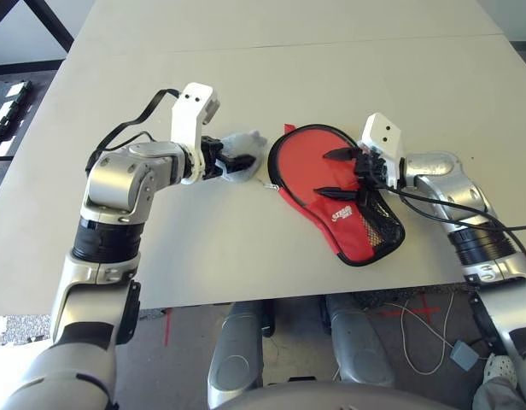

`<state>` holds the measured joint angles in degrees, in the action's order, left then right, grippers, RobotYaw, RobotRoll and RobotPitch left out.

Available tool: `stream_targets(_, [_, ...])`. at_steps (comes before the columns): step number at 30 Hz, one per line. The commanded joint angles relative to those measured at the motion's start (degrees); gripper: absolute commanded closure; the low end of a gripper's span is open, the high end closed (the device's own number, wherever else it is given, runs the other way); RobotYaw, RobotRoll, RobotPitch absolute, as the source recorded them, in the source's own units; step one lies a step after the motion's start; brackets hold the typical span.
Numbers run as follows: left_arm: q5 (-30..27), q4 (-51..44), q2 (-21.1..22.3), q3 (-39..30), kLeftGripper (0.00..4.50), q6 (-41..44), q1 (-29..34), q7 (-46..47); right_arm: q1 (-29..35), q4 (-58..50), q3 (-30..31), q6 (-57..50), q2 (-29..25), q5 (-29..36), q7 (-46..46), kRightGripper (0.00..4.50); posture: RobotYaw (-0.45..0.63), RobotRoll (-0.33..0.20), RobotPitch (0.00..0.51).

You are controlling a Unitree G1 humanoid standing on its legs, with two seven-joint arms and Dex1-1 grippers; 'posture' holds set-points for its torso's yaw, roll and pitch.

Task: Store the ping-pong paddle in its case and zip it.

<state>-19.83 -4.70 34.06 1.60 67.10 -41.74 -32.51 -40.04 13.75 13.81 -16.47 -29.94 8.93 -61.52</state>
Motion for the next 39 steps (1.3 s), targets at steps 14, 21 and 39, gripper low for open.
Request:
stream_targets(14, [7.2,14.6,-4.3,6.3,4.01,-12.5,-9.1,2.1,2.8,-0.8,2.3,-2.8,-0.5,-3.0,0.5,0.0,0.03,0.0,0.31])
stream_targets(21, [12.6,28.7,-8.2,7.9,4.01,-23.1,-16.1,2.4,3.2,-1.4,2.8,-3.1,-0.5,-3.5,0.7,0.0,0.02,0.0,0.309])
stream_targets(39, [21.2,75.4,-23.8,3.5,4.04,-59.2,-37.1,11.8,4.3,-3.3,3.0,-4.1,-0.3,-3.9,1.7,0.0,-0.02,0.0,0.308])
